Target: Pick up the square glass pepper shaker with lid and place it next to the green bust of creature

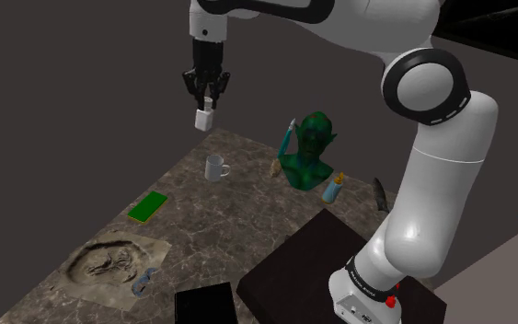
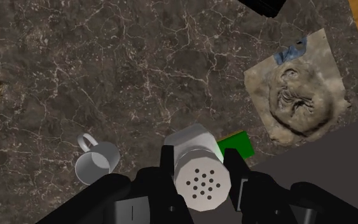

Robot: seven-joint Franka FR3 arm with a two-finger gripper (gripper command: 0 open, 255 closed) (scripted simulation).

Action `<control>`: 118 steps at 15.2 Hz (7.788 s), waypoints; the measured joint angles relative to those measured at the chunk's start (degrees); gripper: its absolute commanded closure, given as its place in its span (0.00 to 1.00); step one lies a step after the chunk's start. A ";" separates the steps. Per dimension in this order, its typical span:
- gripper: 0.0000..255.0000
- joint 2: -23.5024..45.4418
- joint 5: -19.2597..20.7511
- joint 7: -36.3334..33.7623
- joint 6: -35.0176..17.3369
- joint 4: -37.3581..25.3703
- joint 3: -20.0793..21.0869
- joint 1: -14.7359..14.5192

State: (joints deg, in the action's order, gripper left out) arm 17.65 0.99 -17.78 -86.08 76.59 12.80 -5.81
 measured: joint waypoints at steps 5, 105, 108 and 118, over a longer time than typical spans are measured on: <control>1.00 1.50 0.30 -0.27 4.65 -6.14 0.07 -0.40; 1.00 -25.89 11.33 58.02 -42.01 65.35 -39.92 27.02; 1.00 -23.60 10.59 58.49 -44.91 66.08 -40.25 26.91; 1.00 -16.36 7.41 60.42 -53.69 68.07 -40.65 26.76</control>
State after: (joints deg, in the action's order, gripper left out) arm 1.29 8.40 42.64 -139.77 144.66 -27.86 20.95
